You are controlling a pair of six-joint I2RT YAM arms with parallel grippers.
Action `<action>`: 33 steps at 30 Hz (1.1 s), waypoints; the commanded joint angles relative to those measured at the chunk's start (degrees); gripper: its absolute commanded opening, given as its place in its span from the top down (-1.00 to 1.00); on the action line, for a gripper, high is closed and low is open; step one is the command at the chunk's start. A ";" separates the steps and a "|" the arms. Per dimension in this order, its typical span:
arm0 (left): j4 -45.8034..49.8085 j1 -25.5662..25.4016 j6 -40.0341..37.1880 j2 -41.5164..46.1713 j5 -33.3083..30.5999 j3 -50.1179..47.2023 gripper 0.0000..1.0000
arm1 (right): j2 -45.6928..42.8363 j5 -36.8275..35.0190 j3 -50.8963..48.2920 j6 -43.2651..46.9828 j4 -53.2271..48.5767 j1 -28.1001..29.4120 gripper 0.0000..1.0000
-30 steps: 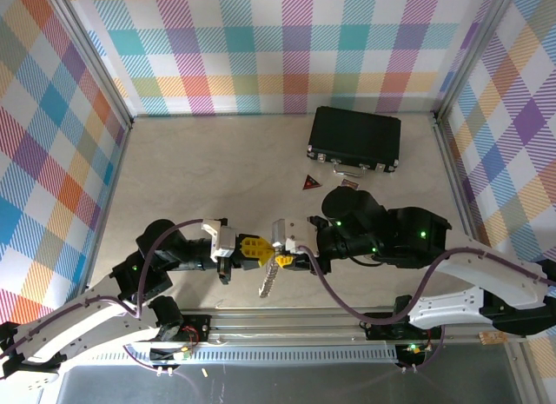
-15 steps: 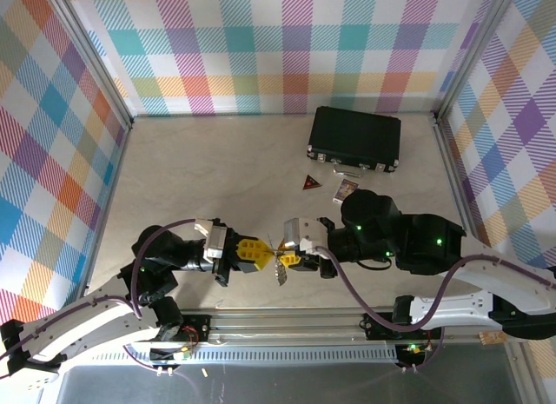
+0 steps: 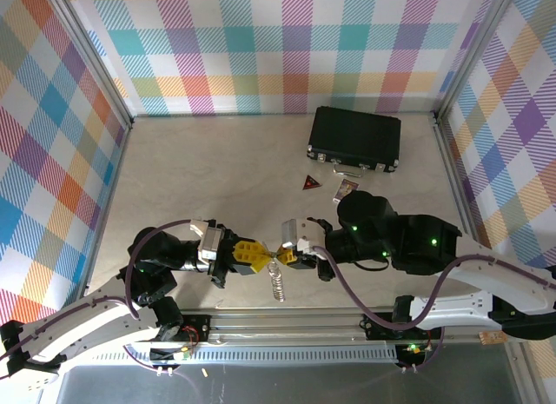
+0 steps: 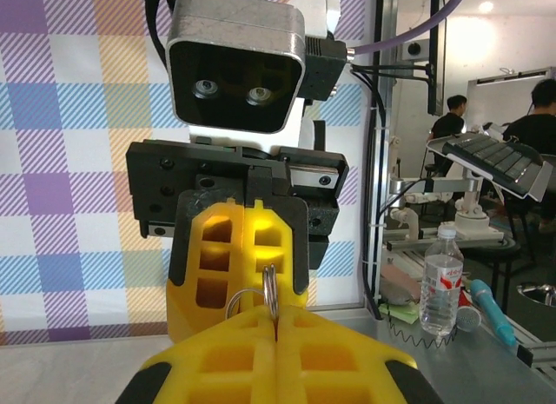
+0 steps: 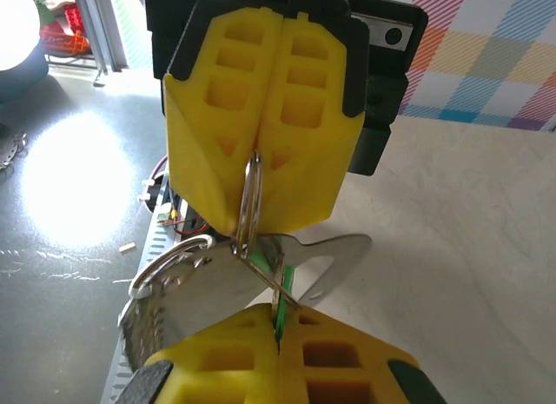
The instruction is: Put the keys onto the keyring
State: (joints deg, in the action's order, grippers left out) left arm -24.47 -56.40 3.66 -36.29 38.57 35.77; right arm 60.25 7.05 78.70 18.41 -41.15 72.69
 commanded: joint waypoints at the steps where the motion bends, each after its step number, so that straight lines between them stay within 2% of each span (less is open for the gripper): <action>1: -5.91 -0.29 1.25 0.53 2.48 -0.17 1.00 | 1.29 1.30 0.85 -0.22 -0.13 -0.53 1.00; 7: -5.85 -0.29 1.65 0.04 3.69 0.00 1.00 | 2.92 2.91 1.79 0.12 -0.96 -0.53 1.00; 12: -4.84 -0.30 1.32 -0.29 4.17 0.18 1.00 | 3.16 7.53 2.03 0.74 -1.23 -0.53 1.00; 13: -4.28 -0.29 0.98 -0.05 3.83 0.16 1.00 | 2.70 7.95 1.70 0.67 -0.90 -0.53 0.97; 18: -0.54 -0.29 -1.49 1.38 1.81 0.49 1.00 | -1.84 5.68 -0.69 -0.02 1.58 -0.53 0.47; 21: 1.41 -0.32 -2.91 1.58 0.35 0.54 1.00 | -4.12 4.00 -1.59 -0.52 2.96 -0.53 0.33; 33: 1.88 -0.29 -4.02 0.22 -1.21 0.52 1.00 | -4.10 2.53 -2.49 -0.58 8.40 -0.53 0.31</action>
State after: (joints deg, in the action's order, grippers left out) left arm -20.93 -56.40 0.60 -36.18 37.85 35.57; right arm 55.48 10.26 76.82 18.39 -35.40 72.34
